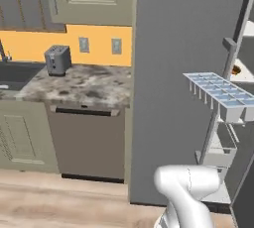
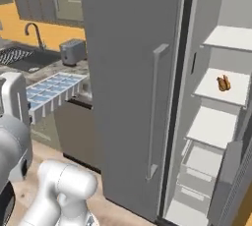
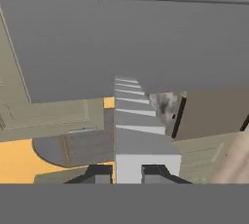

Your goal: Open the freezer door, pick up the ice cube tray from the freezer, and place it on the dining counter.

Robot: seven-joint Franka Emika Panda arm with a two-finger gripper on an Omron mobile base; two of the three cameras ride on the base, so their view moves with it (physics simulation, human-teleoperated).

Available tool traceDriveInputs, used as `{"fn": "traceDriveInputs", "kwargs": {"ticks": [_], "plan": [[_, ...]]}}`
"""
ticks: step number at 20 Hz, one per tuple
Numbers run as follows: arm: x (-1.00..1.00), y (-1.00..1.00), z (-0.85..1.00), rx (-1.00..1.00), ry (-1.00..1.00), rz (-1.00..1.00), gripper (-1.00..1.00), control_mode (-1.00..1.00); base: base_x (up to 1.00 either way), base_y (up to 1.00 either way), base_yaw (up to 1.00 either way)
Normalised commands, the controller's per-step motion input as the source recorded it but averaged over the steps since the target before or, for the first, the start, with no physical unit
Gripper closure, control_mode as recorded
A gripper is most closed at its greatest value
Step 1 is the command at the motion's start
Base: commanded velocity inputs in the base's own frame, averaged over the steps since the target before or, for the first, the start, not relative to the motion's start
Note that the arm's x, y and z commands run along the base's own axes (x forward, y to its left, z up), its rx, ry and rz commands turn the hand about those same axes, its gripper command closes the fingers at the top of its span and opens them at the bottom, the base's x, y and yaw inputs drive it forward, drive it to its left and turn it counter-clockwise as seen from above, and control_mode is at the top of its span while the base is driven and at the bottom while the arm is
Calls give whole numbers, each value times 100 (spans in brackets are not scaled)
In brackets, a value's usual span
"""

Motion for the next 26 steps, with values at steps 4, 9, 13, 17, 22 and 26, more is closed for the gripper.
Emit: {"fn": "traceDriveInputs", "kwargs": {"ticks": [4, 9, 13, 17, 22, 26], "plan": [[0, 0, 0, 0, 0, 0, 100, 100, -13, 37, 84], [0, 0, 0, 0, 0, 0, 100, 100, 0, 26, 85], [0, 0, 0, 0, 0, 0, 100, 100, 0, 20, 83], [0, 0, 0, 0, 0, 0, 100, 100, 0, 19, 85], [0, 0, 0, 0, 0, 0, 100, 100, 0, 19, 85], [0, 0, 0, 0, 0, 0, 100, 100, 0, 17, 85]]}}
